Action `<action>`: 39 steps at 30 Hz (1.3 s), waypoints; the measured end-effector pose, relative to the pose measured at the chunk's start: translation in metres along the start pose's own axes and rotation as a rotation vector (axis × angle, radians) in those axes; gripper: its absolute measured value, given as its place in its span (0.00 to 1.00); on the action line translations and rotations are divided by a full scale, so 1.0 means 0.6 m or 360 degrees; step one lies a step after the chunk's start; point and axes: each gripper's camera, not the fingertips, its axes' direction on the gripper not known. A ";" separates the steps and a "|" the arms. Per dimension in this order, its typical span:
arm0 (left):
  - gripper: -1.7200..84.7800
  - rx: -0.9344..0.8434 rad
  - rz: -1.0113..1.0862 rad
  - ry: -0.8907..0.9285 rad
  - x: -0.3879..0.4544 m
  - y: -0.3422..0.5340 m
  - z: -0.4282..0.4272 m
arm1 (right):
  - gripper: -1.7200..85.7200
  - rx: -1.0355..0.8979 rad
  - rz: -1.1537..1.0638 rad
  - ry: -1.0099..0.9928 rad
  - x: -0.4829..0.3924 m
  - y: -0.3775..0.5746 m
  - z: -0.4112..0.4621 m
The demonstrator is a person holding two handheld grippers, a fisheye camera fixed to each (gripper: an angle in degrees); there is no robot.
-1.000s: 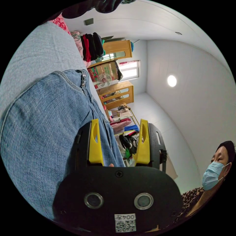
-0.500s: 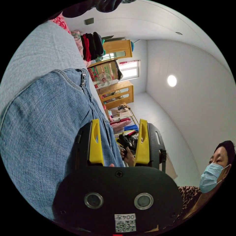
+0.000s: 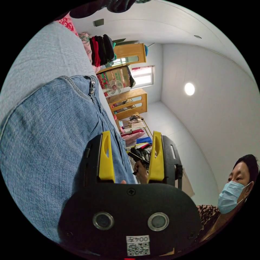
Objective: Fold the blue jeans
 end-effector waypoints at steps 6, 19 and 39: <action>0.25 -0.0009 0.0002 -0.0009 0.001 0.002 0.012 | 0.11 0.0030 0.0219 -0.0236 0.059 0.049 -0.040; 0.24 -0.0003 -0.0010 0.0012 0.000 0.002 0.036 | 0.10 -0.0214 0.0455 -0.0627 0.047 0.415 -0.173; 0.24 -0.0001 -0.0021 0.0024 0.002 -0.009 0.060 | 0.03 -0.0263 0.0301 -0.0655 0.022 0.431 -0.171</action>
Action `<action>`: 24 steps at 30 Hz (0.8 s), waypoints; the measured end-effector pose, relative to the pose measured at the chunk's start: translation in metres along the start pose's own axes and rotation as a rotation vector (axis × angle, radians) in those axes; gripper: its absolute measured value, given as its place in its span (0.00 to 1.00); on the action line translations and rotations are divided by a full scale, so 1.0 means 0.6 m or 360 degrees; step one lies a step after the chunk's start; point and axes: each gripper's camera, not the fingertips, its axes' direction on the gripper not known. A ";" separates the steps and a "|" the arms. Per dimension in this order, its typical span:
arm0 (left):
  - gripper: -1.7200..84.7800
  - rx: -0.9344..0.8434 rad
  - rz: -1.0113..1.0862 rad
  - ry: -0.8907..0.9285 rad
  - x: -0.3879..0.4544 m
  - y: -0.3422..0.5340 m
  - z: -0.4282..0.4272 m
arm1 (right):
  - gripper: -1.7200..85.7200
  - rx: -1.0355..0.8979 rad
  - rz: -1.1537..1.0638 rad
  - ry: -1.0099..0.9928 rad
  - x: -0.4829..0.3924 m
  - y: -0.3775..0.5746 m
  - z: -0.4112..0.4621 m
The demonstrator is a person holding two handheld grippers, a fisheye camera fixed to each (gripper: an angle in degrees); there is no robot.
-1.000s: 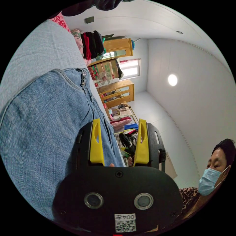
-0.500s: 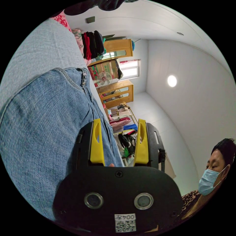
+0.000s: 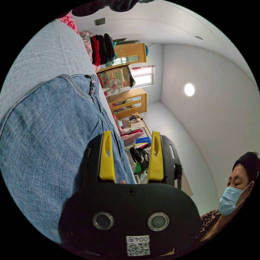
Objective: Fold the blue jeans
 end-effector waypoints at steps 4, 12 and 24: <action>0.24 -0.0001 0.0000 0.0000 0.001 -0.004 0.003 | 0.02 0.0008 -0.0015 0.0065 0.009 0.009 -0.004; 0.24 -0.0002 -0.0006 0.0007 0.001 -0.012 0.005 | 0.03 0.0010 0.0009 0.0176 0.011 0.026 -0.011; 0.24 -0.0001 -0.0004 0.0009 0.002 -0.026 0.002 | 0.12 0.0360 0.0014 0.0157 -0.003 -0.028 -0.038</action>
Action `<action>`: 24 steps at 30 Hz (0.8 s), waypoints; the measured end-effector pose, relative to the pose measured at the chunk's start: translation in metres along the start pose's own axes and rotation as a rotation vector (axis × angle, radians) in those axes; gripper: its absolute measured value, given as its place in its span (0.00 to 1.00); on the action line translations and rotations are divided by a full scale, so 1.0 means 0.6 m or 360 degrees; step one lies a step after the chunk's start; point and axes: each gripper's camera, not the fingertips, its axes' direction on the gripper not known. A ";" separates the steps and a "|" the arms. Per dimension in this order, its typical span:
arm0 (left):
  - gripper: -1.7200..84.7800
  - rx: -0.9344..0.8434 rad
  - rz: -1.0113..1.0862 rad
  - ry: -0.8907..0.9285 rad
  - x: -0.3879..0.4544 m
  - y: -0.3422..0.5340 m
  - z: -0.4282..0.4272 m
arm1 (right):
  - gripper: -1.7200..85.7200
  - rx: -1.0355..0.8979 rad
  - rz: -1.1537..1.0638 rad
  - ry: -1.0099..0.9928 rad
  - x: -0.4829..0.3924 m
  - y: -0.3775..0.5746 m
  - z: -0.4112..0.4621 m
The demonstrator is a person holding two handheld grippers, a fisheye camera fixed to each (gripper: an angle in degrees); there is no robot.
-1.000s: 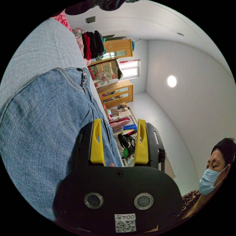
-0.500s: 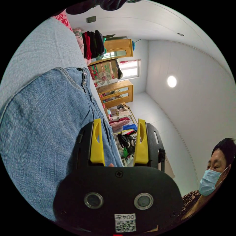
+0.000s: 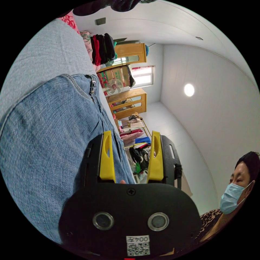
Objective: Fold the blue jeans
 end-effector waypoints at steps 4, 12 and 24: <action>0.23 0.0000 -0.0001 -0.0003 0.000 -0.005 -0.003 | 0.12 -0.0003 -0.0074 -0.0029 0.003 -0.112 0.065; 0.23 0.0002 -0.0001 -0.0006 0.002 -0.012 -0.011 | 0.11 -0.0151 0.0062 -0.0178 0.050 -0.211 0.166; 0.23 0.0000 0.0006 -0.0009 0.005 -0.019 -0.026 | 0.08 -0.0089 -0.0161 0.0110 -0.010 -0.193 0.202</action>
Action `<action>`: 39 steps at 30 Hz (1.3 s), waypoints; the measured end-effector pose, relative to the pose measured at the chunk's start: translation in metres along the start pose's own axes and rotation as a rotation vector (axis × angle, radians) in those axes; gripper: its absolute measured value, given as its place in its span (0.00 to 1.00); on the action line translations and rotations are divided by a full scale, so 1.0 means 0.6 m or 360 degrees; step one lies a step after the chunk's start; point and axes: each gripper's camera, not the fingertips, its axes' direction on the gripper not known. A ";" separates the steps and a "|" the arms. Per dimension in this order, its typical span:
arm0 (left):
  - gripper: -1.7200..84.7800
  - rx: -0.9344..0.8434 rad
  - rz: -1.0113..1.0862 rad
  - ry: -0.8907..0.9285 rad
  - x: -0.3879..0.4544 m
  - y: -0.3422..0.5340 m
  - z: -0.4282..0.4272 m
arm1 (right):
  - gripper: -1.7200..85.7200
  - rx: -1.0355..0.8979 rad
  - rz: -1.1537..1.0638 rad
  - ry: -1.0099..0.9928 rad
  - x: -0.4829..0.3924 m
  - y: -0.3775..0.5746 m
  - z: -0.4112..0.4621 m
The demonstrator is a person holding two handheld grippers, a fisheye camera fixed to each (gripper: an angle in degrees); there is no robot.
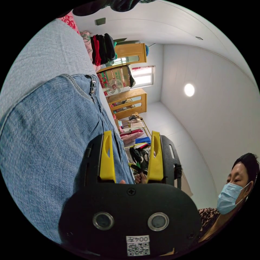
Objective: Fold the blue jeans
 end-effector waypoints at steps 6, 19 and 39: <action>0.23 -0.0001 0.0000 -0.0005 0.002 0.000 -0.009 | 0.09 0.0084 0.0102 0.0039 0.003 0.024 -0.008; 0.23 -0.0003 0.0009 -0.0013 0.009 0.014 -0.026 | 0.12 0.0108 0.0105 0.0085 -0.265 0.288 -0.008; 0.24 0.0005 0.0594 -0.0101 0.093 0.100 -0.024 | 0.05 0.0117 0.0361 -0.0096 -0.223 0.328 0.058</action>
